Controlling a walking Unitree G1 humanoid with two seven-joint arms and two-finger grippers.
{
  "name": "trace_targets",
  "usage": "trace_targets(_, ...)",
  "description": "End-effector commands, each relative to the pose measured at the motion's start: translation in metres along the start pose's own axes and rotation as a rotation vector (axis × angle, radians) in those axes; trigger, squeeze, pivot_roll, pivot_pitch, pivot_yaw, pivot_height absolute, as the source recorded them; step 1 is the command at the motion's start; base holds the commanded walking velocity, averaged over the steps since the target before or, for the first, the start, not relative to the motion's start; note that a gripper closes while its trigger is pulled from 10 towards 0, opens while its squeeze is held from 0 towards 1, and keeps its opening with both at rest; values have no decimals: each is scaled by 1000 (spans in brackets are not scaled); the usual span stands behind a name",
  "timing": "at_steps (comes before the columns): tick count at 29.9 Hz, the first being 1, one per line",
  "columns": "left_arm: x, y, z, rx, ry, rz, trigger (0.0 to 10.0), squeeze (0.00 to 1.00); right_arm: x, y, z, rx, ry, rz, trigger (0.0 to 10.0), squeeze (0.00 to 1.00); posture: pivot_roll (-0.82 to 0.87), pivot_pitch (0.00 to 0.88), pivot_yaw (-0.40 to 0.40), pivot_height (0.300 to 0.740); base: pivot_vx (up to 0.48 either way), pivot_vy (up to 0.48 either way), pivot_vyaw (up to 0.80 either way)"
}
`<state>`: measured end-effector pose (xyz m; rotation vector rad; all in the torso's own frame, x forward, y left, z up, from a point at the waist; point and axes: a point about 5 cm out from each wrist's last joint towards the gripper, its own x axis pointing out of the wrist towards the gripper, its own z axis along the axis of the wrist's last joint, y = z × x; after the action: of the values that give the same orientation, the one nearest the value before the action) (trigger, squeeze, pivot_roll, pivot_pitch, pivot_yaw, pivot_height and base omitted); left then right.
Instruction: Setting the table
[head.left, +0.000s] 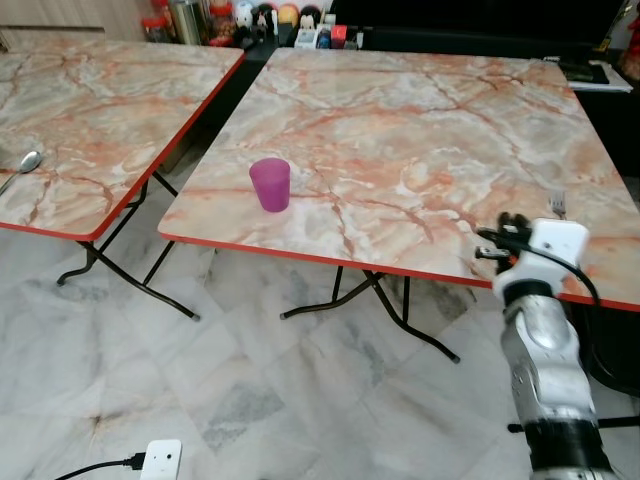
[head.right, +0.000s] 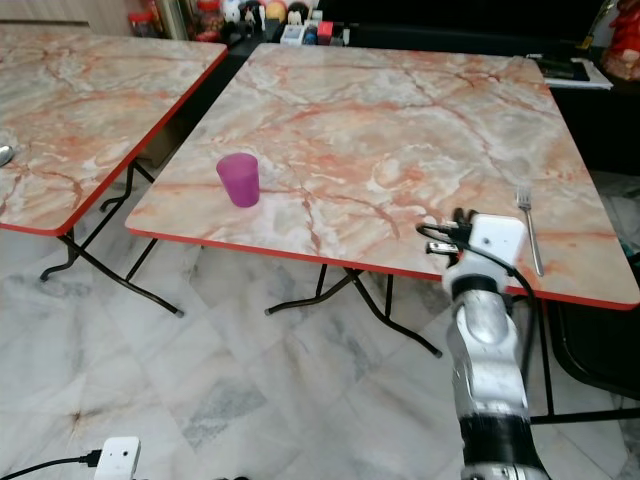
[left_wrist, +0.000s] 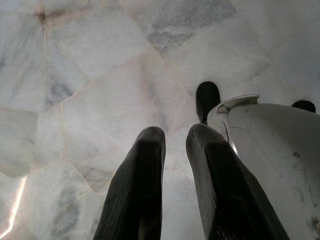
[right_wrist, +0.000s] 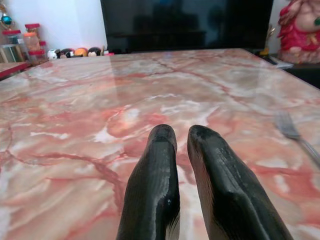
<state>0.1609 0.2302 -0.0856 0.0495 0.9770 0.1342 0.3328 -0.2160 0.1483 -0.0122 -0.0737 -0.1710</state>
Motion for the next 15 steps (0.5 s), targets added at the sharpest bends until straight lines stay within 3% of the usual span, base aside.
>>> trace_targets(1,-2,3,-8,14,30,6,10000,0,9,4,3,-35,44,-6,10000,0,-56,105,22,736,319,0,0)
trace_targets(6,-2,3,-9,12,33,10,10000,0,22,-2,3,-6,94,-80,10000,0,-49,108,20,736,349,0,0)
trace_targets(10,-2,3,-9,10,35,12,10000,0,31,1,9,0,93,-62,10000,0,-48,110,17,736,375,0,0)
trace_targets(13,-2,3,-9,9,36,13,10000,0,34,5,15,-9,74,-39,10000,0,-45,110,13,736,395,0,-800)
trace_targets(15,-2,2,-10,6,36,13,10000,0,36,7,19,-9,58,-37,10000,0,-43,110,12,736,401,0,0)
